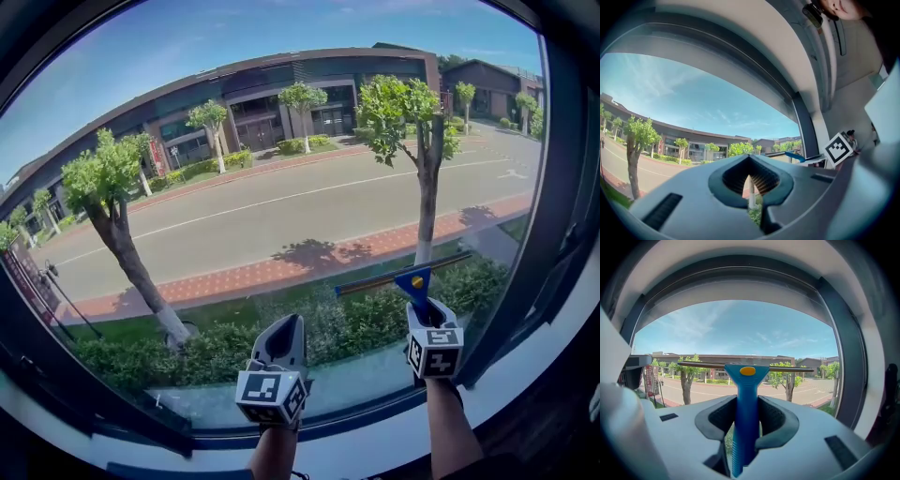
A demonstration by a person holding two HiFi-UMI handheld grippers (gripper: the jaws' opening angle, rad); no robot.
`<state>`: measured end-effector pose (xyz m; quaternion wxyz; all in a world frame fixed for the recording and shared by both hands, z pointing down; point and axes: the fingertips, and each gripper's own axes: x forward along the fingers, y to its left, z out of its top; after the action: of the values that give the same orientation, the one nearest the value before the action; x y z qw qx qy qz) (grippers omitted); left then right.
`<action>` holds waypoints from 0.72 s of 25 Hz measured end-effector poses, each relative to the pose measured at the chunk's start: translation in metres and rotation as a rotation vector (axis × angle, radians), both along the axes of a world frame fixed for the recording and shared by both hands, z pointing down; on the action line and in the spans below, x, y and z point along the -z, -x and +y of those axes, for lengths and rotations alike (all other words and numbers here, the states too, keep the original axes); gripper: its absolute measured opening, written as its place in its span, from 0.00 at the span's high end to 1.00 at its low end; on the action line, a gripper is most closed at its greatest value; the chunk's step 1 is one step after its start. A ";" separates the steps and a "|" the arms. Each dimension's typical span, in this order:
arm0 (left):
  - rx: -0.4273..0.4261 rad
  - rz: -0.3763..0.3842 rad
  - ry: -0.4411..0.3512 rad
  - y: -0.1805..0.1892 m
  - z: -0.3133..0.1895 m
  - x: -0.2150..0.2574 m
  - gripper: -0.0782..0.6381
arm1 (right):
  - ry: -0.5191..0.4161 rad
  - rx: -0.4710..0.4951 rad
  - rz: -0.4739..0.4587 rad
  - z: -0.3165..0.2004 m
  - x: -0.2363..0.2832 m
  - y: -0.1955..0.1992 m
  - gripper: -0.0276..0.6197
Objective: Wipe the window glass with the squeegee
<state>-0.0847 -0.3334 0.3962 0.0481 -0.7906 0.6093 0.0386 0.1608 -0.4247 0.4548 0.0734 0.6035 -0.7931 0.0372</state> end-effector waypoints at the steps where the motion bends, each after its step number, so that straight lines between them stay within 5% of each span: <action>1: -0.003 0.001 0.004 0.000 0.003 0.000 0.89 | -0.006 -0.002 0.004 0.001 0.005 0.000 0.75; 10: 0.105 0.024 -0.009 0.019 0.042 0.015 0.89 | -0.029 0.052 -0.072 0.047 0.038 -0.012 0.75; 18: 0.196 -0.039 -0.100 0.060 0.084 0.063 0.89 | -0.104 0.175 -0.107 0.082 0.086 0.032 0.75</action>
<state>-0.1443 -0.2499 0.3329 0.1031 -0.7243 0.6800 0.0486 0.1291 -0.3424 0.3684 0.0024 0.5322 -0.8463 0.0216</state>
